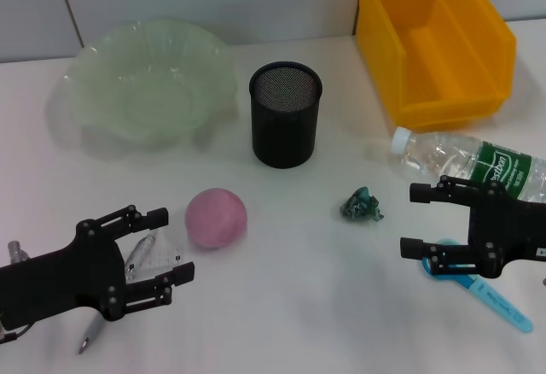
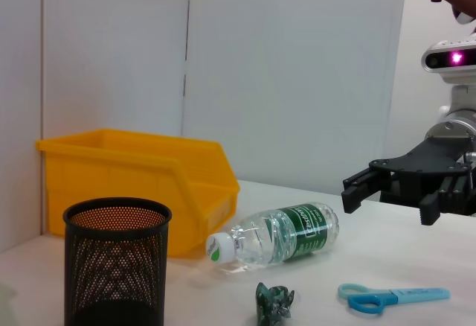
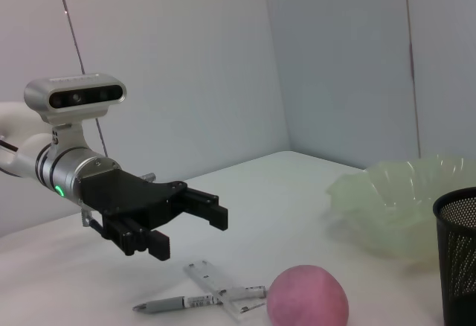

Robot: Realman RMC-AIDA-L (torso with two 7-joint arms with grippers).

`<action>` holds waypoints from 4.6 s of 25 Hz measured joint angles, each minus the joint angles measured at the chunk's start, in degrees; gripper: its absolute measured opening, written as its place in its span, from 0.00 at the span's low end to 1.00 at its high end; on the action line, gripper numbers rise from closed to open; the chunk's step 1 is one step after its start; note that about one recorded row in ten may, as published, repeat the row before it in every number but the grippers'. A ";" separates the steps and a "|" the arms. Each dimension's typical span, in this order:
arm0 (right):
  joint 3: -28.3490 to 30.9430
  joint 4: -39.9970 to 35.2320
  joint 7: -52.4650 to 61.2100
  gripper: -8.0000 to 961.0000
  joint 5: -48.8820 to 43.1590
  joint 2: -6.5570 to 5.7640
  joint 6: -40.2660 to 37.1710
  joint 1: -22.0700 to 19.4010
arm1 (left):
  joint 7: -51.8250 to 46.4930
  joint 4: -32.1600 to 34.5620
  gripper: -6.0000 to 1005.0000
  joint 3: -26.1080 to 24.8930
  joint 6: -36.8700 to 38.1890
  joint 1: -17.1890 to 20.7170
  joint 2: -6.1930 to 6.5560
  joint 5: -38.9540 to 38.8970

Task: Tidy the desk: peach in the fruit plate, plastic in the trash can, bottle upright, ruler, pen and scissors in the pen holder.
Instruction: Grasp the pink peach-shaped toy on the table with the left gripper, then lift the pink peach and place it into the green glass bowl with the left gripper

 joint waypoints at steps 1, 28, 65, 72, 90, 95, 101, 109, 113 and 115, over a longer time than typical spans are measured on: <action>0.00 0.00 0.00 0.86 0.00 0.00 -0.01 -0.02 | 0.00 0.00 0.81 0.00 0.00 0.00 0.00 0.00; -0.15 0.62 0.00 0.86 -0.15 0.00 -0.08 -0.19 | 7.33 -9.69 0.79 1.39 -12.55 -8.42 -0.70 -3.62; -0.70 0.62 0.41 0.86 -0.03 0.00 -0.12 -0.09 | 6.39 -13.19 0.52 6.69 -24.62 -12.54 -0.96 -3.79; -0.70 0.62 0.44 0.86 -0.03 0.00 -0.13 -0.12 | 6.30 -12.68 0.39 6.16 -23.53 -12.53 -0.95 -4.55; -0.70 0.62 0.45 0.86 -0.03 0.00 -1.38 0.19 | 8.95 -3.10 0.34 6.09 -23.59 -13.27 -0.69 -19.80; -0.70 0.62 0.40 0.86 0.00 0.00 -1.49 0.19 | 14.42 -4.27 0.35 6.56 -30.90 -15.19 -0.96 -24.51; -0.70 0.62 0.40 0.86 0.07 0.00 -1.53 0.23 | 15.23 -5.26 0.39 6.59 -40.43 -17.66 -0.97 -24.97; -0.70 0.62 0.41 0.86 0.12 0.00 -1.62 0.26 | 14.41 -5.94 0.45 6.59 -44.54 -18.58 -0.97 -25.10; -0.70 0.62 0.41 0.86 0.15 0.00 -1.63 0.26 | 14.40 -5.94 0.48 6.63 -44.51 -18.57 -0.97 -25.10; -0.70 0.62 0.43 0.86 0.15 0.00 -1.63 0.26 | 13.88 -5.94 0.49 6.68 -44.18 -18.51 -0.91 -25.10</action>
